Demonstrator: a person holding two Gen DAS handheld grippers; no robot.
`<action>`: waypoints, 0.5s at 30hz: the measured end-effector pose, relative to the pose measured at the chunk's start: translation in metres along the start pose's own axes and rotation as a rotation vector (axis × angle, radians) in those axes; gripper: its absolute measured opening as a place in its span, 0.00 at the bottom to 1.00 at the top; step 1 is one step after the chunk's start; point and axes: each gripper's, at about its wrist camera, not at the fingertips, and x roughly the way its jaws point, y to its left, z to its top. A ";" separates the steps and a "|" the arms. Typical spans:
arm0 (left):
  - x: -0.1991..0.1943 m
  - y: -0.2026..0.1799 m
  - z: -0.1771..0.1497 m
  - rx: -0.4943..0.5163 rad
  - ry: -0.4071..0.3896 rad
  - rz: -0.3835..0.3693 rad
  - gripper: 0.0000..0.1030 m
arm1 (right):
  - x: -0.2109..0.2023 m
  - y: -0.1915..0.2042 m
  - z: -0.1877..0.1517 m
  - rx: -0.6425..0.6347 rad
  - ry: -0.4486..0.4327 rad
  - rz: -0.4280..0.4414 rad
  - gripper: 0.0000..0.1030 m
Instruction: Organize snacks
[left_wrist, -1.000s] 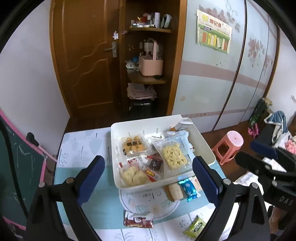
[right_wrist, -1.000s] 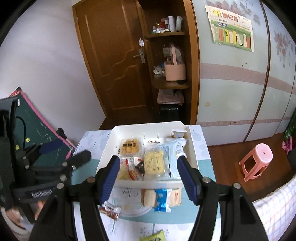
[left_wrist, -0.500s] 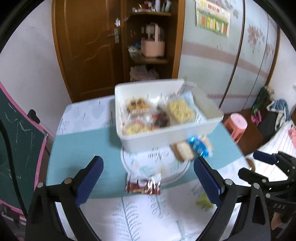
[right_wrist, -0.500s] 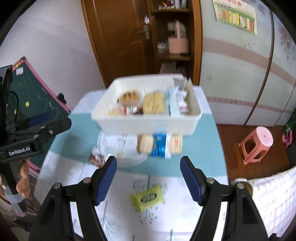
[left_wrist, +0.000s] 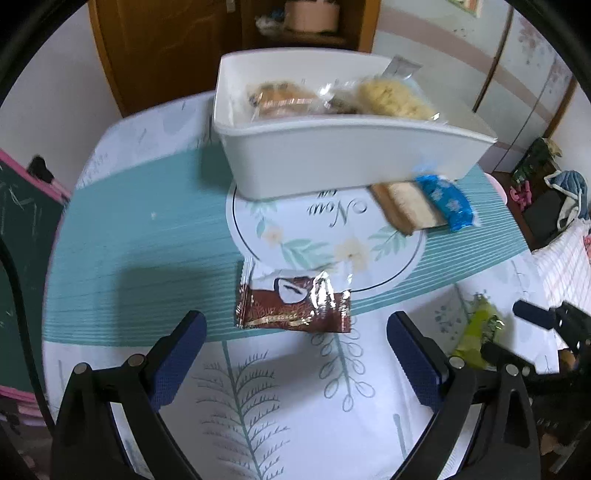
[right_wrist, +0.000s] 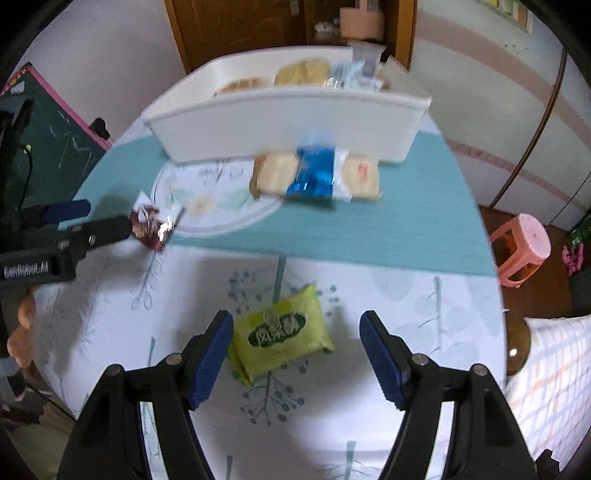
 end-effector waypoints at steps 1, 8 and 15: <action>0.006 0.002 0.000 -0.011 0.014 -0.006 0.95 | 0.005 0.001 -0.002 -0.006 0.010 0.005 0.69; 0.034 0.008 0.004 -0.046 0.073 -0.008 0.95 | 0.017 0.005 -0.005 -0.037 0.013 0.019 0.70; 0.048 0.011 0.009 -0.045 0.080 0.028 0.95 | 0.019 0.013 -0.009 -0.104 -0.013 -0.006 0.74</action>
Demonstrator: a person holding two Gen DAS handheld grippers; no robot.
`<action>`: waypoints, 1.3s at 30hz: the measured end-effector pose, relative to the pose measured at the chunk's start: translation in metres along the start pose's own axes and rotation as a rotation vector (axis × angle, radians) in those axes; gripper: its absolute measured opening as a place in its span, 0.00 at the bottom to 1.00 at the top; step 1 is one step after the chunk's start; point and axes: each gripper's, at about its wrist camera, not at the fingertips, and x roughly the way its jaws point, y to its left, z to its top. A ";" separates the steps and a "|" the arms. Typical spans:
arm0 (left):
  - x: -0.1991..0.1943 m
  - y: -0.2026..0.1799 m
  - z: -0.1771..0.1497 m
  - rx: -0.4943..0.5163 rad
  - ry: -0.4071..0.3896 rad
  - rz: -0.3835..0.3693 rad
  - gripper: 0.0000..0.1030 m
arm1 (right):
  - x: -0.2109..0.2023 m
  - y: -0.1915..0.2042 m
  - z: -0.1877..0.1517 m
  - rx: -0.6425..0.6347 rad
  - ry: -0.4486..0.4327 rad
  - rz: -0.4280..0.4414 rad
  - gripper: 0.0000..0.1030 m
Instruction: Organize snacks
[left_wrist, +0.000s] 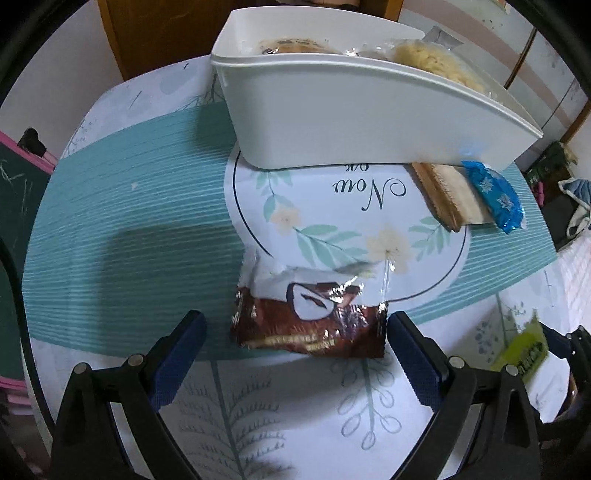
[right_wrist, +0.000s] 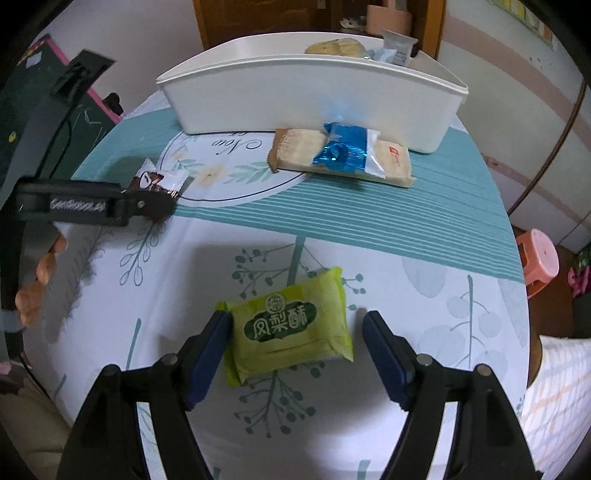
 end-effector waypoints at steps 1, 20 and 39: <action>0.001 -0.001 0.001 0.005 -0.004 0.007 0.95 | 0.000 0.001 -0.001 -0.009 -0.003 -0.006 0.74; -0.011 0.011 0.014 -0.067 -0.094 -0.022 0.35 | -0.005 0.002 -0.005 -0.021 -0.054 -0.026 0.56; -0.069 0.003 -0.011 -0.069 -0.214 -0.081 0.25 | -0.029 0.003 -0.003 0.058 -0.093 -0.014 0.51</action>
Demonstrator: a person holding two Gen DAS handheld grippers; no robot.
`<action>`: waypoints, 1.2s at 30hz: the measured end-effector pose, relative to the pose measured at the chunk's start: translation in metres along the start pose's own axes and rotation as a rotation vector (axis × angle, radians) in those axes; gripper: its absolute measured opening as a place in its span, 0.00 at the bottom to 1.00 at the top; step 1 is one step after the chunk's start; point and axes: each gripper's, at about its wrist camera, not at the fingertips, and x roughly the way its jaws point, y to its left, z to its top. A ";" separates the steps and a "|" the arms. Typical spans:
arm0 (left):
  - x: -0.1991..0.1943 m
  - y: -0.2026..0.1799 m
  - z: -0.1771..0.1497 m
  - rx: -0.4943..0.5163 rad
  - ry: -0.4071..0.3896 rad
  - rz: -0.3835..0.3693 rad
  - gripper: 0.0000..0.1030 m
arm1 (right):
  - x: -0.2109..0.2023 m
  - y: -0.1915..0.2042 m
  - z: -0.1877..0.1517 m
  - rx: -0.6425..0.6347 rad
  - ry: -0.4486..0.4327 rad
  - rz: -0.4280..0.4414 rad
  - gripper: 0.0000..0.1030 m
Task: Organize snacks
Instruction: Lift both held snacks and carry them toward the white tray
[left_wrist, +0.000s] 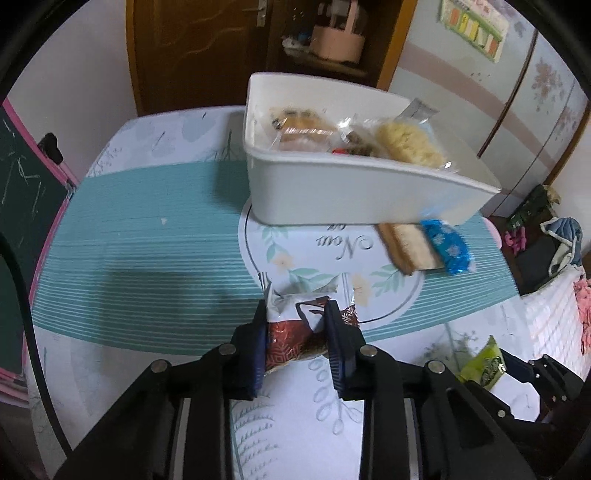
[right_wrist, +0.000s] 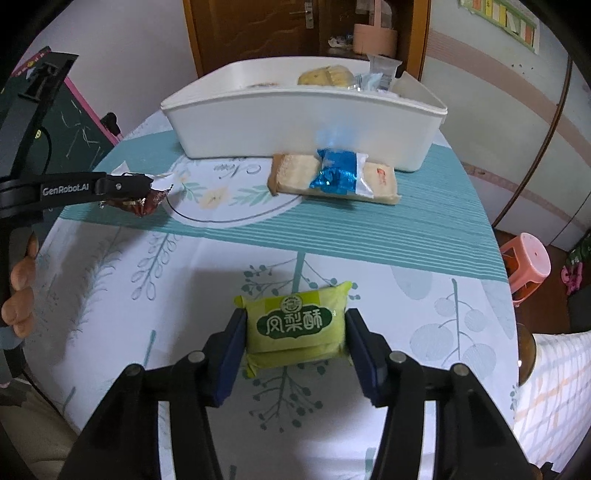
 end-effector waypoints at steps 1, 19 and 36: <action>-0.008 -0.002 0.000 0.005 -0.012 -0.009 0.25 | -0.004 0.001 0.001 0.001 -0.008 0.005 0.51; -0.176 -0.038 0.104 0.145 -0.309 -0.024 0.25 | -0.148 0.004 0.125 0.012 -0.327 0.046 0.52; -0.151 -0.061 0.249 0.126 -0.318 0.047 0.26 | -0.163 -0.019 0.313 0.081 -0.452 -0.041 0.52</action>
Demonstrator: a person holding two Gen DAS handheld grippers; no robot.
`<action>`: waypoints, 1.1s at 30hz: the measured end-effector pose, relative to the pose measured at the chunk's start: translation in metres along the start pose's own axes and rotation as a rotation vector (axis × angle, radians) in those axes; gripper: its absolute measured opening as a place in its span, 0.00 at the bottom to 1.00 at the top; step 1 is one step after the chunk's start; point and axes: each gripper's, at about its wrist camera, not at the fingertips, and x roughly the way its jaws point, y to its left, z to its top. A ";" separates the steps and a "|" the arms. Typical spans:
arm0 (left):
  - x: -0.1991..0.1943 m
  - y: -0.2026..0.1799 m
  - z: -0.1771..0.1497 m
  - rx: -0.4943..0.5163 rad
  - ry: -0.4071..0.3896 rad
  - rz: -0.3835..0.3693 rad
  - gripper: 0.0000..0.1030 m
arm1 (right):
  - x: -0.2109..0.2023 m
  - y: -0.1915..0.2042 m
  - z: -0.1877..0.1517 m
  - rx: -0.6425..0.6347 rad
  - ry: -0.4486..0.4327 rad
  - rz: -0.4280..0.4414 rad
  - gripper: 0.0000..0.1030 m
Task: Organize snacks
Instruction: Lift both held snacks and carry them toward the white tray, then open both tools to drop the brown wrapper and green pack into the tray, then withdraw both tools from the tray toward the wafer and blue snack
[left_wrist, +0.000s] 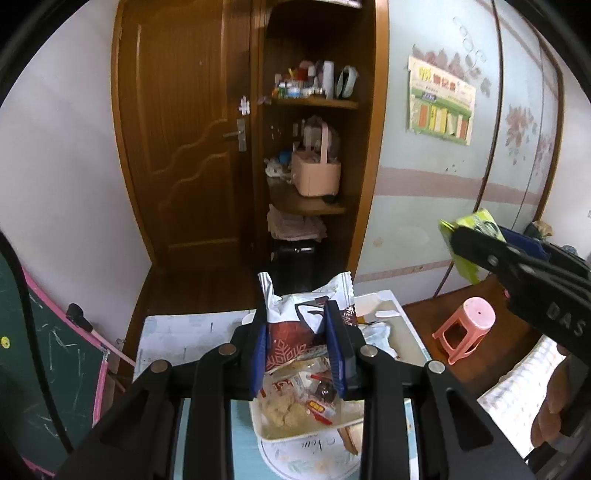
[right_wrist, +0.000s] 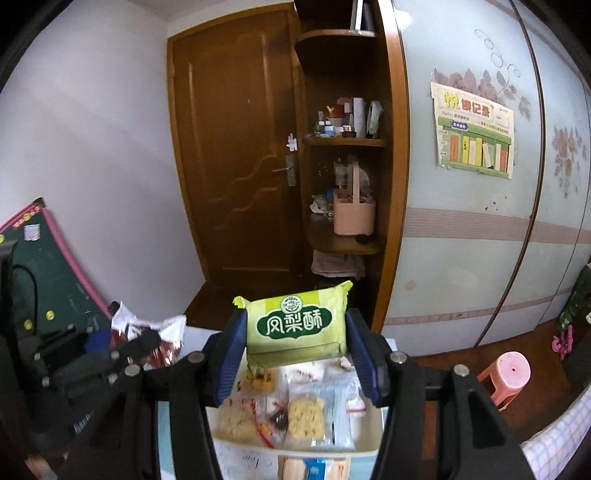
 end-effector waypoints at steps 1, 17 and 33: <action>0.013 0.000 0.000 -0.004 0.014 -0.001 0.26 | 0.014 -0.002 0.001 0.014 0.018 0.001 0.52; 0.153 0.004 -0.047 -0.052 0.233 -0.042 0.85 | 0.170 -0.019 -0.051 0.079 0.298 -0.023 0.57; 0.108 0.009 -0.058 -0.042 0.226 -0.022 0.85 | 0.120 -0.029 -0.077 0.069 0.320 -0.006 0.57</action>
